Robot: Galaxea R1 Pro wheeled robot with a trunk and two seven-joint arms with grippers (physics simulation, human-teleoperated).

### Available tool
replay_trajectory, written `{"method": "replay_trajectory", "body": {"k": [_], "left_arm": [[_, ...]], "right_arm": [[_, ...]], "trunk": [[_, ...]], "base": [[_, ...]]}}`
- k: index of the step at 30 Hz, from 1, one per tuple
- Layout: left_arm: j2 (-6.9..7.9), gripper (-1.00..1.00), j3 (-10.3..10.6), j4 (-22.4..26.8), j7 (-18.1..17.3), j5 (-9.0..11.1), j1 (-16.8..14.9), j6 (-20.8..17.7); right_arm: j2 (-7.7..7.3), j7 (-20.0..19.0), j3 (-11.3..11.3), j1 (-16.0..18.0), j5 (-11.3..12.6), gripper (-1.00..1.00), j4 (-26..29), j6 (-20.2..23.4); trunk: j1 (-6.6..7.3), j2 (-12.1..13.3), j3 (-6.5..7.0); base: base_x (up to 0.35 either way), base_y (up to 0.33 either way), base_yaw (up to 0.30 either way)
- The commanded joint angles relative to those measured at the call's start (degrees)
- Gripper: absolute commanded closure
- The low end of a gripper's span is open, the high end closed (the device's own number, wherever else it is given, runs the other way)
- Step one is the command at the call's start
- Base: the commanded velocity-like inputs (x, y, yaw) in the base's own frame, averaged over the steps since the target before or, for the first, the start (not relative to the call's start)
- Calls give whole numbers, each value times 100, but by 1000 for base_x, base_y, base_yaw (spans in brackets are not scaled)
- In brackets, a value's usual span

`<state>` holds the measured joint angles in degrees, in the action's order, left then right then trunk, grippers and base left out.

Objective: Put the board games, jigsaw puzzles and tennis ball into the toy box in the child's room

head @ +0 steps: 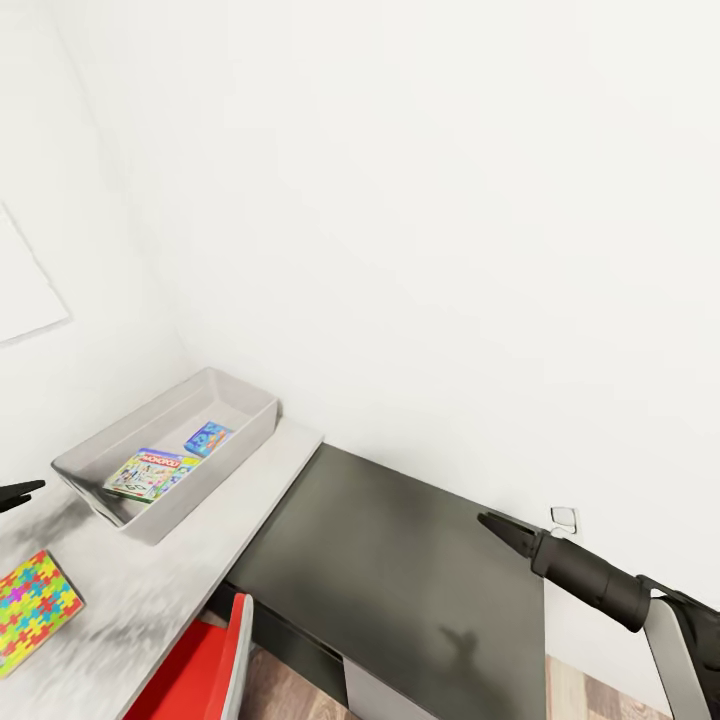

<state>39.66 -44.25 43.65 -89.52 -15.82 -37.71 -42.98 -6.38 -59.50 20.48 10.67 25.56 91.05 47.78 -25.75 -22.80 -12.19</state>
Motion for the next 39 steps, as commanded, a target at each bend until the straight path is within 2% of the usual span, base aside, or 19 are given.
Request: {"method": "replay_trajectory", "body": {"k": [1, 39], "left_arm": [[-2, -100, -17, 1, -48, -60, -10, -57], [-10, -100, -14, -6, -48, -62, -9, -35]], "right_arm": [[-1, -2, 5, 5, 7, -100, 0, 22], [1, 52, 12, 5, -20, -100, 0, -6]], "trunk": [[-3, -12, -11], [-3, -12, 40]], "base": [[0, 0, 1], [-75, 13, 53]]}}
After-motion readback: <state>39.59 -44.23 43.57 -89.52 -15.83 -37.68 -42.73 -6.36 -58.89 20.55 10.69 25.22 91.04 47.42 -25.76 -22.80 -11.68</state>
